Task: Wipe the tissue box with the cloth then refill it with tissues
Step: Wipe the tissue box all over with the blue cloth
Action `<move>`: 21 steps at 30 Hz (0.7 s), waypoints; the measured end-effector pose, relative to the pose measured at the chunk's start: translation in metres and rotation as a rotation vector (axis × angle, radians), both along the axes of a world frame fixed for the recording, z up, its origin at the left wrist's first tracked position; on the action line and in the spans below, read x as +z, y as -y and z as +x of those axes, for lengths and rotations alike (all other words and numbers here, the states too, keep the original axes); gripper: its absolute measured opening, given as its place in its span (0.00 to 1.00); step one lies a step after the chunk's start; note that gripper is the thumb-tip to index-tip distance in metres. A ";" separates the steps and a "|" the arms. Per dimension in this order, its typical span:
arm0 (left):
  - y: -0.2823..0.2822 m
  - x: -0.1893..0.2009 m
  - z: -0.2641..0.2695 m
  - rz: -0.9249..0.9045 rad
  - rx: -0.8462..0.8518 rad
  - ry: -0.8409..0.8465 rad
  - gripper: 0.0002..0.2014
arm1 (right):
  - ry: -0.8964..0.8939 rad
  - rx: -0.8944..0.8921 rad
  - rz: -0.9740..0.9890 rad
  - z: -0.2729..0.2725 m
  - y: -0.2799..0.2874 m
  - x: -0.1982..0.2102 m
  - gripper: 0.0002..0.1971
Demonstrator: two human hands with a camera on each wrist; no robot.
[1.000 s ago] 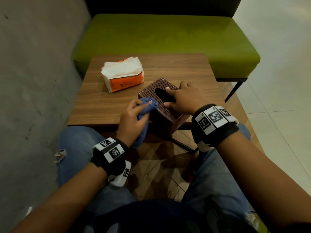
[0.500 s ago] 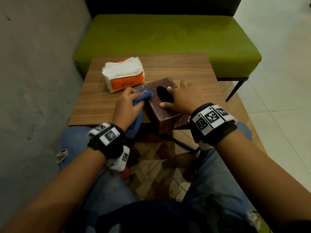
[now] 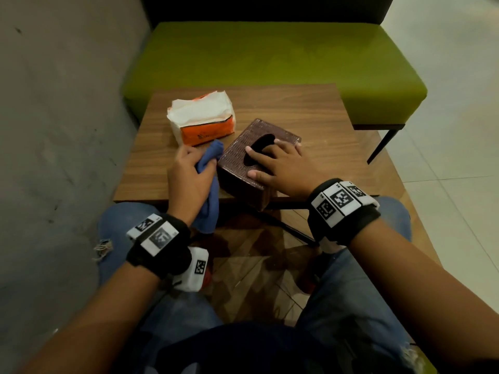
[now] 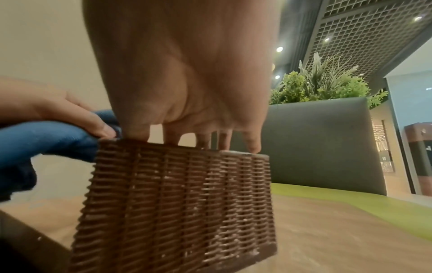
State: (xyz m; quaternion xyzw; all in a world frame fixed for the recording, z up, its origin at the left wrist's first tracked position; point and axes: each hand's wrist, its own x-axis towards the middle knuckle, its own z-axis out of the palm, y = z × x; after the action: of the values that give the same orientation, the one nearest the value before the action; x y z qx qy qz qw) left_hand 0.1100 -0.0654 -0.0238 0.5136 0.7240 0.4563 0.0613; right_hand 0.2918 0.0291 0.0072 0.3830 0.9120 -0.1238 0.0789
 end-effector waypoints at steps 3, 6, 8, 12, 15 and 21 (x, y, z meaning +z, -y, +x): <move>0.004 -0.012 0.009 0.013 0.015 0.068 0.04 | -0.010 -0.041 0.023 -0.007 0.006 -0.002 0.31; 0.015 -0.021 0.030 0.027 -0.120 -0.001 0.07 | -0.011 -0.080 0.003 -0.008 0.006 0.001 0.29; 0.023 -0.024 0.033 0.026 -0.227 -0.040 0.11 | -0.011 -0.077 0.003 -0.008 0.004 0.002 0.27; 0.007 -0.019 0.006 0.036 -0.042 0.077 0.04 | 0.012 -0.066 -0.032 -0.007 0.001 0.004 0.26; 0.013 -0.020 0.021 0.044 -0.139 0.026 0.05 | 0.020 -0.072 -0.040 -0.009 0.002 0.006 0.26; 0.040 -0.029 0.047 -0.005 -0.482 -0.068 0.13 | 0.019 -0.064 -0.038 -0.009 0.004 0.006 0.25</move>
State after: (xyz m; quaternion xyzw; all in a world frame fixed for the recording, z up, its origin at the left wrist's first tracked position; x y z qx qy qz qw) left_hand 0.1575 -0.1053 -0.0531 0.6863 0.5834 0.4093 0.1453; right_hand 0.2825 0.0251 0.0130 0.4115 0.8960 -0.1400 0.0908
